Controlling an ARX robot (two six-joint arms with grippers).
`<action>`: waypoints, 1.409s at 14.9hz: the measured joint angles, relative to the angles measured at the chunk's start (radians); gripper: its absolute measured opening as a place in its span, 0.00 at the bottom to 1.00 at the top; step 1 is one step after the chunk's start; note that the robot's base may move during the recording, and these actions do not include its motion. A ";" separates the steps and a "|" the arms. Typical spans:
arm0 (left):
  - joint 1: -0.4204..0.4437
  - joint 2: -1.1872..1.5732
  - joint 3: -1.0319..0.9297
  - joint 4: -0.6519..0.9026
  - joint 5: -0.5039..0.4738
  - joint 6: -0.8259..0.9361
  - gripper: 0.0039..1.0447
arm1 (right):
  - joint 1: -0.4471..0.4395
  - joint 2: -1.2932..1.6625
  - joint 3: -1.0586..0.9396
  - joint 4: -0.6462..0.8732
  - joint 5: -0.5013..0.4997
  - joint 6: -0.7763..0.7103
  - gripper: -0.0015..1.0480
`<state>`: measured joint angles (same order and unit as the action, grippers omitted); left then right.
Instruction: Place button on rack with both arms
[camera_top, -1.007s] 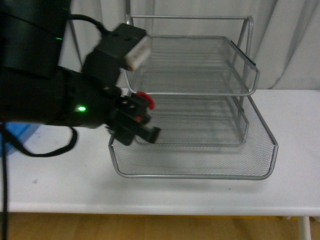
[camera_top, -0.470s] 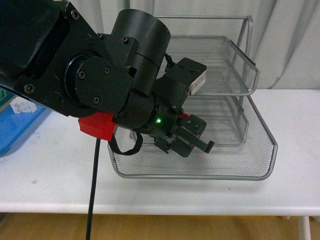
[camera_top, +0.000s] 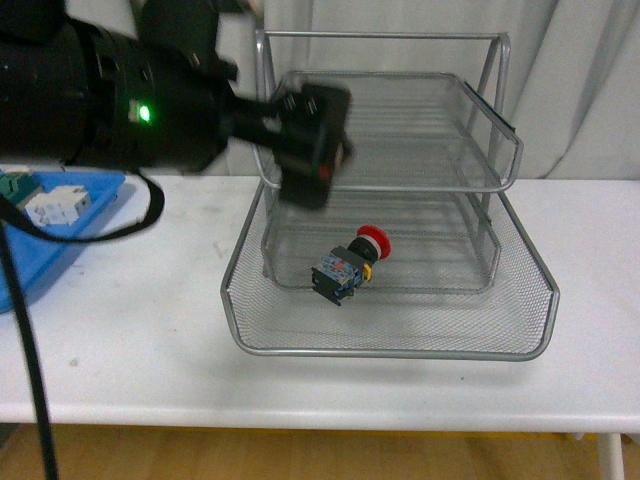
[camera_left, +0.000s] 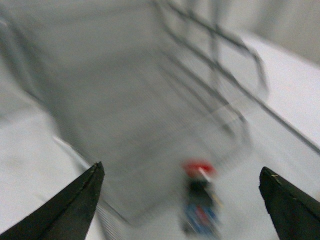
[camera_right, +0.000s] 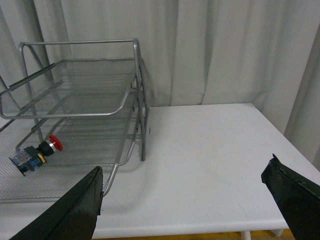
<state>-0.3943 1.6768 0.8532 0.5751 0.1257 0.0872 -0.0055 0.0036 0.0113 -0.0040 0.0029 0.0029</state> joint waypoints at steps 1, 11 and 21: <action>-0.002 -0.004 -0.061 0.169 -0.180 -0.031 0.79 | 0.001 0.000 0.000 0.002 -0.004 0.000 0.94; 0.271 -0.539 -0.763 0.423 -0.246 -0.084 0.01 | 0.001 0.000 0.000 0.000 -0.003 0.000 0.94; 0.393 -1.102 -0.844 -0.012 -0.126 -0.084 0.01 | 0.001 0.000 0.000 0.000 -0.003 0.000 0.94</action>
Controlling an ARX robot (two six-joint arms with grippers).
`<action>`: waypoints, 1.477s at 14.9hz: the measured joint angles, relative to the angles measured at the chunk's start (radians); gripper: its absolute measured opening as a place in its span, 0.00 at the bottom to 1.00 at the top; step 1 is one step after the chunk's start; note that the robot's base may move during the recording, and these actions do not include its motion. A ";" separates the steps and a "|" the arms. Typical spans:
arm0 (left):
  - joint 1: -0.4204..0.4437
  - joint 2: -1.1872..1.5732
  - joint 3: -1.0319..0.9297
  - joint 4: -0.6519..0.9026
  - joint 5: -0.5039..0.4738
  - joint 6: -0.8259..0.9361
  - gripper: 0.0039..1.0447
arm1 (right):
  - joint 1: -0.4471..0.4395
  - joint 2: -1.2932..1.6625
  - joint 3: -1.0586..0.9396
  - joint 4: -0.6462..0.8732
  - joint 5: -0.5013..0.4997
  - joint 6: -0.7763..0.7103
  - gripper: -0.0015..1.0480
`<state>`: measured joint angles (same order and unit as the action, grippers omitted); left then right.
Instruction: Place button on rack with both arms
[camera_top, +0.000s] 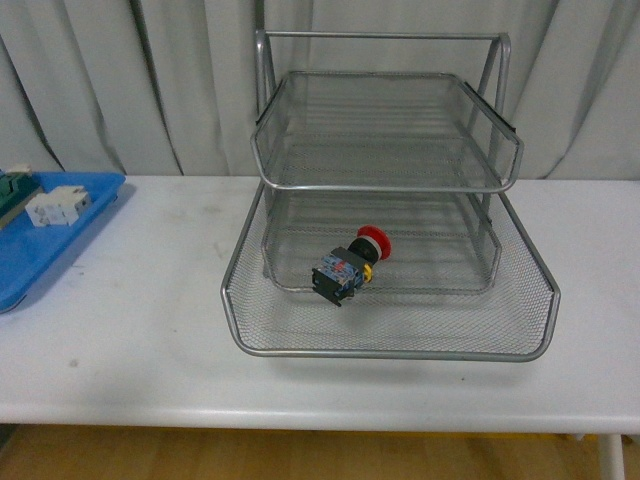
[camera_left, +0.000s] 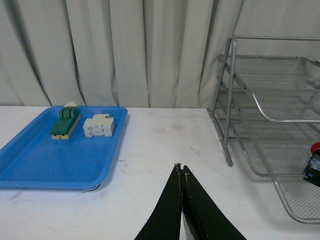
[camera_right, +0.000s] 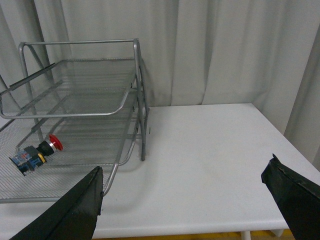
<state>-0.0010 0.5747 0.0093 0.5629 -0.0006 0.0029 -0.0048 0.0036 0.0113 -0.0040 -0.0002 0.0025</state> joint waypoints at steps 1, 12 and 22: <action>0.000 -0.043 0.000 -0.041 0.000 0.000 0.01 | 0.000 0.000 0.000 0.000 0.000 0.000 0.94; 0.000 -0.365 0.000 -0.352 0.000 0.000 0.01 | 0.000 0.000 0.000 0.000 0.000 0.000 0.94; 0.000 -0.566 0.000 -0.566 0.000 -0.002 0.38 | -0.015 0.014 0.014 -0.056 -0.053 0.019 0.94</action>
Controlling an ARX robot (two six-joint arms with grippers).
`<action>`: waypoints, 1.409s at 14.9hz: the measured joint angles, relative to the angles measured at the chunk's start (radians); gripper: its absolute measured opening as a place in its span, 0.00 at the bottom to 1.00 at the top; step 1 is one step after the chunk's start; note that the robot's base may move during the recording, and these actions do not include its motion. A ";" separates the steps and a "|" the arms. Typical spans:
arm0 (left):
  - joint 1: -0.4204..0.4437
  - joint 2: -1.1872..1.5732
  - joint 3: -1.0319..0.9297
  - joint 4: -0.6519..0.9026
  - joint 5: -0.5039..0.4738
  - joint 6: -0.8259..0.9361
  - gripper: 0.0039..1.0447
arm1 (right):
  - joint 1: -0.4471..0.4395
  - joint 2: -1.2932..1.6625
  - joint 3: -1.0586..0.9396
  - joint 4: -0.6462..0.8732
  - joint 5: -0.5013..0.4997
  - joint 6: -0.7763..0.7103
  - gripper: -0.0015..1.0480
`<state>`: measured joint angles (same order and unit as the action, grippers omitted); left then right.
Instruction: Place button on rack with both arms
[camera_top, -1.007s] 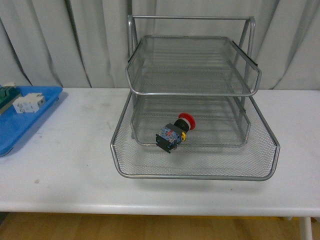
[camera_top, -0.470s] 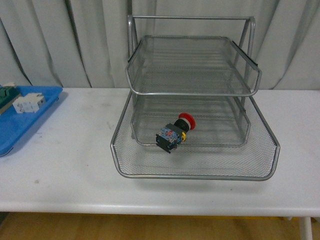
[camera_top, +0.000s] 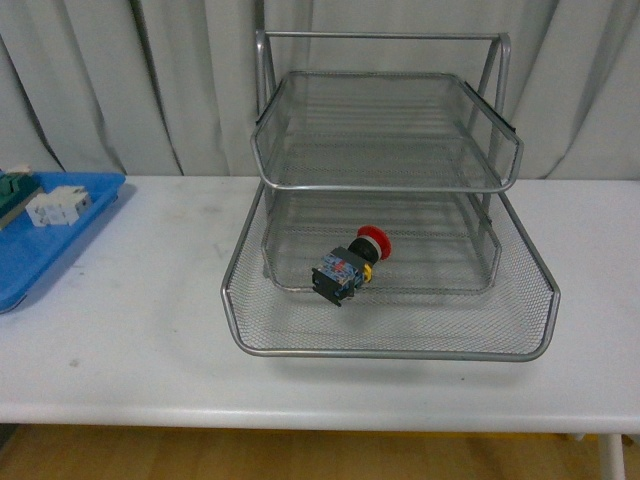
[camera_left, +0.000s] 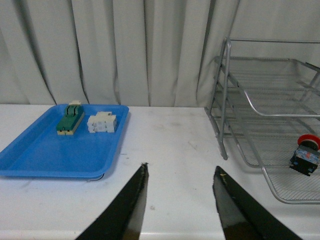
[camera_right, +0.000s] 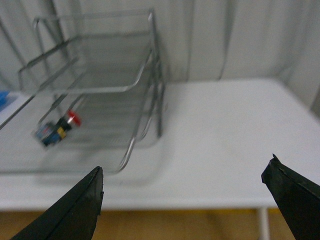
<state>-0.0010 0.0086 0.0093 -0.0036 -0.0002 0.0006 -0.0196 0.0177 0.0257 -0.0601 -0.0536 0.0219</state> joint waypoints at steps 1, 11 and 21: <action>0.000 0.000 0.000 0.000 0.001 0.000 0.50 | -0.034 0.129 0.034 -0.034 -0.136 0.060 0.94; 0.000 0.000 0.000 0.000 0.000 0.000 0.94 | 0.313 1.321 0.342 0.377 -0.025 0.257 0.41; 0.000 0.000 0.000 0.000 0.000 0.000 0.94 | 0.543 1.956 0.786 0.463 0.166 0.330 0.02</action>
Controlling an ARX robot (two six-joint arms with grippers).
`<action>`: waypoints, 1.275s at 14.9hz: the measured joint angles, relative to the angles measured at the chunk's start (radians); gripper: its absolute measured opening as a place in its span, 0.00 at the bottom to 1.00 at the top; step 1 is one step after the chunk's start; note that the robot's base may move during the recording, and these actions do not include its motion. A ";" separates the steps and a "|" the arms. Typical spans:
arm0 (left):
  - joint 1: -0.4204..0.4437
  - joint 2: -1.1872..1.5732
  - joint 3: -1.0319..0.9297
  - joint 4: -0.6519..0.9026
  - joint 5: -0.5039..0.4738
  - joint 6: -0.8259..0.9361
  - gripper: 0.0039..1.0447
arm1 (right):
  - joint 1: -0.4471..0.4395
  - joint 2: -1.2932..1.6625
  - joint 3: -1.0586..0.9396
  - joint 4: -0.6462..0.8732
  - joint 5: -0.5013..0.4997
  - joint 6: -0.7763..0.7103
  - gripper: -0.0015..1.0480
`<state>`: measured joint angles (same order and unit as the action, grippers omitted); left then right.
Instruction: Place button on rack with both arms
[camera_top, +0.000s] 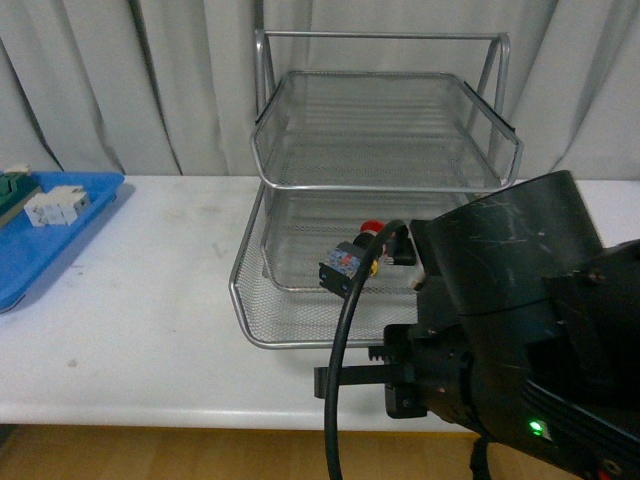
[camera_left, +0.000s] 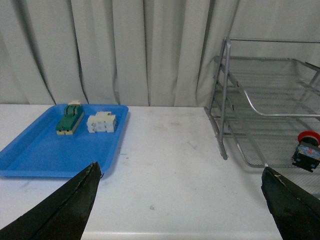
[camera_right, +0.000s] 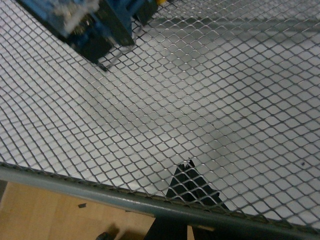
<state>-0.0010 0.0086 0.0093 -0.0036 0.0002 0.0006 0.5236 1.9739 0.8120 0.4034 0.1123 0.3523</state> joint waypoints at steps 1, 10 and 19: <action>0.000 0.000 0.000 0.000 0.000 0.000 0.94 | 0.000 0.033 0.043 -0.006 0.011 -0.015 0.02; 0.000 0.000 0.000 0.000 0.000 0.000 0.94 | -0.066 0.211 0.427 -0.059 0.047 -0.100 0.02; 0.001 0.000 0.000 -0.002 -0.003 0.000 0.94 | -0.200 -0.388 -0.446 0.737 0.195 -0.222 0.02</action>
<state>-0.0002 0.0086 0.0093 -0.0059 -0.0025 0.0006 0.3237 1.5860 0.3664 1.1404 0.3073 0.1307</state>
